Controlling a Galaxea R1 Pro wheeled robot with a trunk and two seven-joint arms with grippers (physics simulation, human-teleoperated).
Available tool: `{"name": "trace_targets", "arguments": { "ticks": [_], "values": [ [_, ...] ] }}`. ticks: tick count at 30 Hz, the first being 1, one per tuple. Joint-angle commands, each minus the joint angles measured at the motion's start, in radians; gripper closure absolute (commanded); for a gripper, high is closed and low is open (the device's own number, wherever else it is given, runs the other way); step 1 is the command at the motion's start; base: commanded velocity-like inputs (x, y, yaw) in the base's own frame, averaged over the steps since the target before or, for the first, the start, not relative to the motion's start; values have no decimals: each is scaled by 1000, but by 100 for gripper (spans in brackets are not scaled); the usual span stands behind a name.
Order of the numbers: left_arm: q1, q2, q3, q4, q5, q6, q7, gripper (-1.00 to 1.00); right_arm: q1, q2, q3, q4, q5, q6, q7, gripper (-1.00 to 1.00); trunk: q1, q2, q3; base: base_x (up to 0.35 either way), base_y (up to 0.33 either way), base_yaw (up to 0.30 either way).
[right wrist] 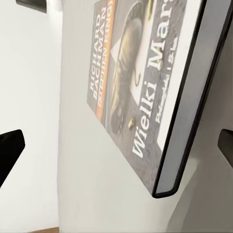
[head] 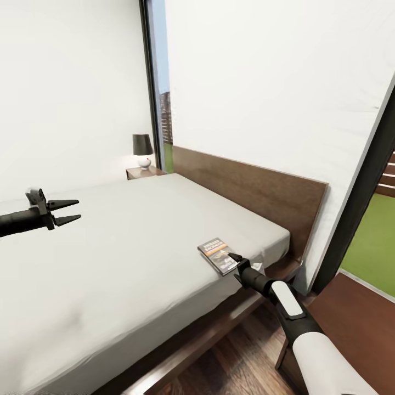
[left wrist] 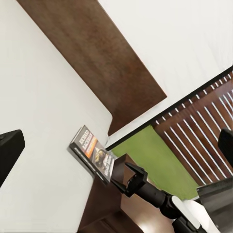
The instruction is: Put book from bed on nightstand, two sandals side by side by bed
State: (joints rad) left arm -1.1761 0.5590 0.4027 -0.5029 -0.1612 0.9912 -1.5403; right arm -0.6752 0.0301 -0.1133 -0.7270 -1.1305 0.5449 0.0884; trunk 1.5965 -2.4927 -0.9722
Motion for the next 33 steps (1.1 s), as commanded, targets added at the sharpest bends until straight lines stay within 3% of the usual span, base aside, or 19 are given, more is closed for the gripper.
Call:
{"name": "trace_targets", "arguments": {
  "ticks": [1,33],
  "values": [
    [-1,-1,5,0,-11,10,-8,-100,-1,1,-9,0,1,7,2,-100,0,0,-1,0,0,64],
    [-1,-1,4,0,-11,10,-8,-100,0,-6,-40,1,1,6,-26,-100,0,0,-1,0,0,8]
  ]
}}
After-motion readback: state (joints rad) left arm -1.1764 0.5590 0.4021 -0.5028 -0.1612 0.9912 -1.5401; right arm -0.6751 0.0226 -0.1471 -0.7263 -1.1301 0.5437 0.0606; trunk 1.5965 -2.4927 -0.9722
